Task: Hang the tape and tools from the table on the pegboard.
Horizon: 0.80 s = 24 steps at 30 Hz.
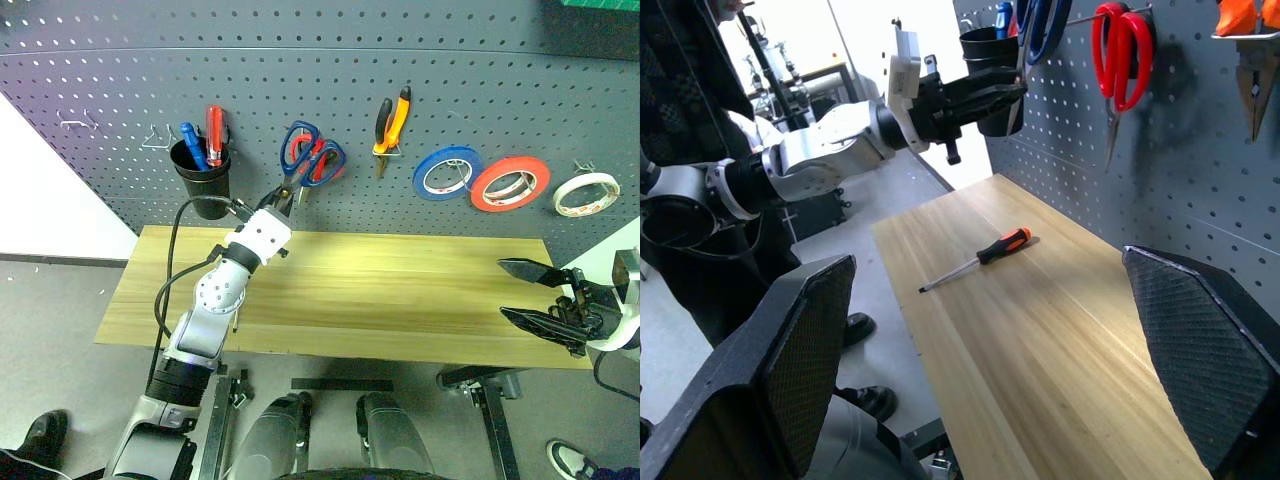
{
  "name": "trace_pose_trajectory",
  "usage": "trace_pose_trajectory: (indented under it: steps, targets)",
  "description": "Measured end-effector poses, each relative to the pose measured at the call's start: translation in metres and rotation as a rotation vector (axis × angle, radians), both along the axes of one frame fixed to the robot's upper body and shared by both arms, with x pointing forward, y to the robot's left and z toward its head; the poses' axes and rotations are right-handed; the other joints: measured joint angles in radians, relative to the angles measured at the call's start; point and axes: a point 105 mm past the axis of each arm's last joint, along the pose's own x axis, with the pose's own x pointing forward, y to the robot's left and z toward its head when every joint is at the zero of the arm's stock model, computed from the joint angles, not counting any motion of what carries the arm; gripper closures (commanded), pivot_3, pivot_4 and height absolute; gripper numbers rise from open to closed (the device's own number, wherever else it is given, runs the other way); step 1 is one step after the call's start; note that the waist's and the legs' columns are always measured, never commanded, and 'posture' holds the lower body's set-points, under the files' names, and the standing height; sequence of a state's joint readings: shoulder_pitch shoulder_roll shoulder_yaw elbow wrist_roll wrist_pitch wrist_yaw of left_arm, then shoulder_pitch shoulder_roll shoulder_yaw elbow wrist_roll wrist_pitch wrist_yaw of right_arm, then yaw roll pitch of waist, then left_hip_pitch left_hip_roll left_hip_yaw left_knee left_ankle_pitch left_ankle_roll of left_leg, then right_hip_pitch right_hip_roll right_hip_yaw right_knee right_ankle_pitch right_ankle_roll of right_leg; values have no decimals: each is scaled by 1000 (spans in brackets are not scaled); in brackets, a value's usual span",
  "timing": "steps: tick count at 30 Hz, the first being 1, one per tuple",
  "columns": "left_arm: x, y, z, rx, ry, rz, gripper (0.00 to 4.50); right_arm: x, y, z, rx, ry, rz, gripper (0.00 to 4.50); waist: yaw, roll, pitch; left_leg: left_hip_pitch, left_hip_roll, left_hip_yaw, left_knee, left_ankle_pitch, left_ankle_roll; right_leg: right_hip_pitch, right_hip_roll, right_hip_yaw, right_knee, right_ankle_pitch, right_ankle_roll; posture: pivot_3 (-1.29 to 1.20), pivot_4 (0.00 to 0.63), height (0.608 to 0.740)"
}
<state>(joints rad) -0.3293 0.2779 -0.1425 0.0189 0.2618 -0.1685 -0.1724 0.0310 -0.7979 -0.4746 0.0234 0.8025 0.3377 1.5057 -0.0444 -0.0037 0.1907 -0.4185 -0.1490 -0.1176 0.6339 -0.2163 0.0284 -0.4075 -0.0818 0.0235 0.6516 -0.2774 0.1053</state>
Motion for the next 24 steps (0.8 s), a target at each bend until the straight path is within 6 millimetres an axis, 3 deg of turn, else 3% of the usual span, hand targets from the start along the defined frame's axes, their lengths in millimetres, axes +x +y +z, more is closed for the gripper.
trace_pose_trajectory:
  steps: [9, 22, 23, 24]
  targets:
    - [-3, -8, -7, -19, 41, -50, 3977, 0, 0, 0, -1, 0, -3, 0, 0, 0, 0, 1, 0, 0, 0, 0, 0, 0, 0, 0, 1, 0, 0, -199, 154, 740]
    - [29, -19, -23, -87, 159, -63, 3977, 2, 1, -2, -1, 6, -8, 0, 0, 0, 0, 1, 0, 1, 1, 0, 0, 2, 0, 0, 1, 0, 0, -208, 157, 740]
    - [34, -19, -25, -96, 177, -62, 3268, 2, 1, -2, -1, 6, -8, 0, -1, 0, 0, 1, 0, 1, 1, 0, 0, 2, 0, 0, 1, 0, 0, -209, 157, 740]
    - [38, -18, -25, -102, 186, -58, 3033, 2, 2, -2, -1, 6, -8, 0, -1, 0, 0, 1, 0, 1, 1, 0, 0, 2, 0, 0, 1, 0, 0, -209, 157, 740]
